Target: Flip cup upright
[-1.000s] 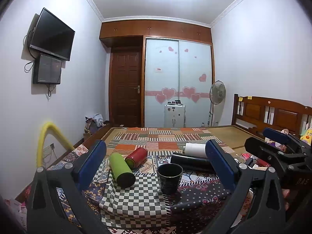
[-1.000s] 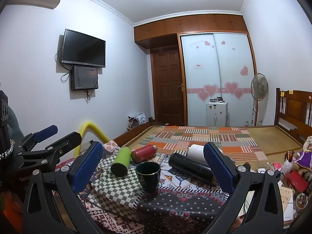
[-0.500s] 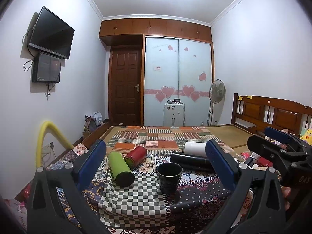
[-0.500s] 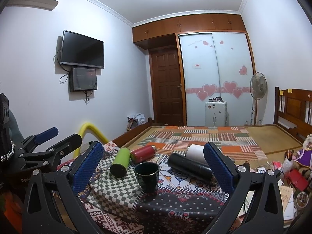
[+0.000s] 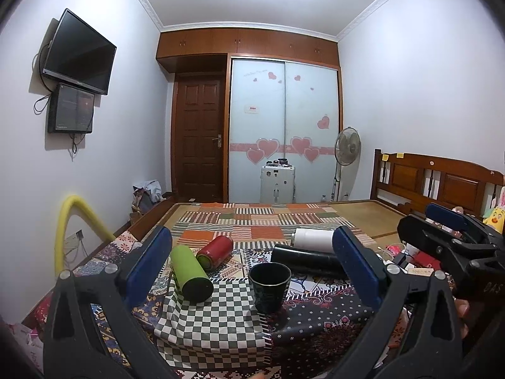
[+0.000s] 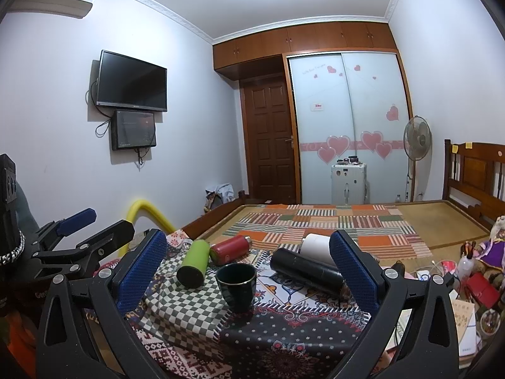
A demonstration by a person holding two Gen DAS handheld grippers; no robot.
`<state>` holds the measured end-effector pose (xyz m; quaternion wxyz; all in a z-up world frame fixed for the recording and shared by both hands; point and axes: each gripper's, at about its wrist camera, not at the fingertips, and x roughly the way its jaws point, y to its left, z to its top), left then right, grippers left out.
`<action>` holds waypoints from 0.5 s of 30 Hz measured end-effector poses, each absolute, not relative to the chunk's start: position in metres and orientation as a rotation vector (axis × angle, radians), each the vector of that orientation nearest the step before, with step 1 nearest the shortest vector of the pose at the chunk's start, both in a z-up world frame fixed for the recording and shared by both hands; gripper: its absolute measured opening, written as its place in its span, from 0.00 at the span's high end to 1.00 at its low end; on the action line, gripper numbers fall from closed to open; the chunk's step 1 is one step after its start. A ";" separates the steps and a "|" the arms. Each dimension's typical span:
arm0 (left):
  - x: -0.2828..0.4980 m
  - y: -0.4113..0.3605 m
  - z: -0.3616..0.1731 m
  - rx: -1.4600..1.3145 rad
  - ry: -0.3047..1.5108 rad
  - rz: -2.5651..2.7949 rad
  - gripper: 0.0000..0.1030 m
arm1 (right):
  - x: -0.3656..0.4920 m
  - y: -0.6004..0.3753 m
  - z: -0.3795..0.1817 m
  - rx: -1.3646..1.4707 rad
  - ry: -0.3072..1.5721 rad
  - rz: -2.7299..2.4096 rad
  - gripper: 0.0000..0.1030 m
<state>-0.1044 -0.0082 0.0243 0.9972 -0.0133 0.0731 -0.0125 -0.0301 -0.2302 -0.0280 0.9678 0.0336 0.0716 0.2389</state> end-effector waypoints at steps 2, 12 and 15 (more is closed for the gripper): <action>-0.103 -0.008 0.024 -0.030 0.150 -0.027 0.00 | -0.030 -0.230 -0.028 0.068 0.145 0.481 0.00; -0.097 -0.006 0.022 -0.041 0.171 -0.037 0.00 | -0.028 -0.231 -0.028 0.070 0.147 0.481 0.00; -0.097 -0.007 0.020 -0.043 0.176 -0.039 0.00 | -0.028 -0.231 -0.028 0.071 0.147 0.480 0.00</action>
